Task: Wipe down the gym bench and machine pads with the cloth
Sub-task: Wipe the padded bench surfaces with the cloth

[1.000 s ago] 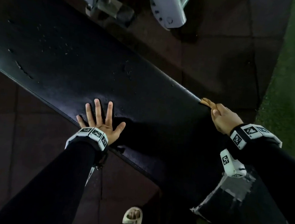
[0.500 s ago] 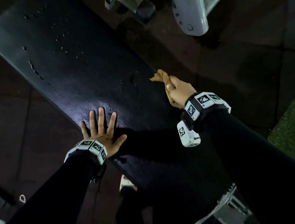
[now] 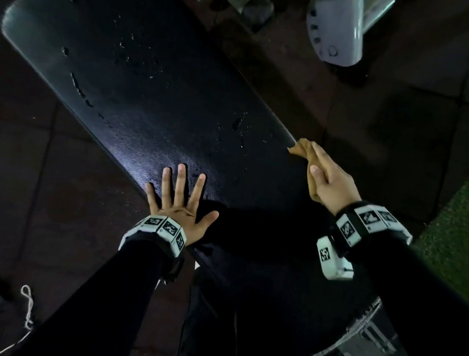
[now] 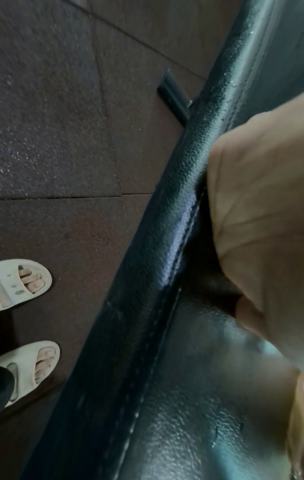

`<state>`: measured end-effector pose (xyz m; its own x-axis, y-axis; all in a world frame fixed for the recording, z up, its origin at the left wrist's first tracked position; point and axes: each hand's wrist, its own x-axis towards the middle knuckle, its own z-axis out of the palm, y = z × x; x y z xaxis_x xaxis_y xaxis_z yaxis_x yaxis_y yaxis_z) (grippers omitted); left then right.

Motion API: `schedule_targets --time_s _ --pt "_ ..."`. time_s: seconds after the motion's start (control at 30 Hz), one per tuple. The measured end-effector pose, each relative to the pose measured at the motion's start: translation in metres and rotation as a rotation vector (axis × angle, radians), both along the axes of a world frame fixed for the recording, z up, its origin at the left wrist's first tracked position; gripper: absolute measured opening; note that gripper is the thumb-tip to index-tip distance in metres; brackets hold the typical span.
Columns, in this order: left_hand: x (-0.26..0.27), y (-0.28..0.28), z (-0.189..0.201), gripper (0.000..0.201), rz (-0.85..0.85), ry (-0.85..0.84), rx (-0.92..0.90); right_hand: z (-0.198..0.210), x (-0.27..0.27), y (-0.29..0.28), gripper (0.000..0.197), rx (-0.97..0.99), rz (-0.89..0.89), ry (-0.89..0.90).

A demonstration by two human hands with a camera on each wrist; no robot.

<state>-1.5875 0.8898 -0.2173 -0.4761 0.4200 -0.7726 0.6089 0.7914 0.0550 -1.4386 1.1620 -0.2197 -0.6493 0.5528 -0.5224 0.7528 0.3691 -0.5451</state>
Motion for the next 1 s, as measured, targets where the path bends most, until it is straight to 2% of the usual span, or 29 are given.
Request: schedule_targets --time_s 0.07,0.2,0.3,0.37,0.5,0.53,0.63,0.7,0.8,0.93,1.0 --pt "0.0 0.0 0.0 0.078 -0.001 0.009 -0.002 -0.004 -0.036 0.001 0.049 0.047 0.054 0.021" --pt "0.0 0.0 -0.003 0.078 -0.012 0.015 -0.003 -0.009 -0.111 -0.018 0.056 0.182 0.29 -0.012" --pt "0.0 -0.001 -0.002 0.078 -0.01 0.013 0.002 -0.008 -0.128 -0.049 0.059 0.295 0.42 -0.063" --pt "0.0 0.0 -0.002 0.078 -0.006 0.016 0.004 -0.007 -0.113 -0.069 0.058 0.371 0.515 -0.011" --pt "0.001 -0.001 -0.002 0.078 -0.001 0.012 0.012 -0.007 -0.044 -0.101 0.059 0.392 0.639 0.108" --pt "0.001 -0.001 -0.002 0.078 -0.001 0.012 0.018 -0.007 -0.026 -0.103 0.058 0.374 0.649 0.092" --pt "0.001 -0.001 -0.001 0.079 -0.002 -0.001 0.031 -0.007 0.016 -0.09 0.052 0.373 0.83 -0.159" --pt "0.001 -0.001 -0.001 0.08 -0.006 -0.005 0.027 -0.004 0.027 -0.075 0.051 0.36 0.766 -0.185" --pt "0.001 -0.001 -0.001 0.079 -0.006 -0.016 0.03 0.001 0.022 -0.053 0.055 0.328 0.426 -0.073" --pt "0.001 -0.002 -0.001 0.079 -0.006 -0.021 0.043 -0.014 -0.034 -0.026 0.058 0.256 0.196 -0.064" --pt "0.001 -0.002 -0.002 0.079 -0.006 -0.014 0.039 -0.017 -0.07 -0.024 0.059 0.235 0.152 -0.03"
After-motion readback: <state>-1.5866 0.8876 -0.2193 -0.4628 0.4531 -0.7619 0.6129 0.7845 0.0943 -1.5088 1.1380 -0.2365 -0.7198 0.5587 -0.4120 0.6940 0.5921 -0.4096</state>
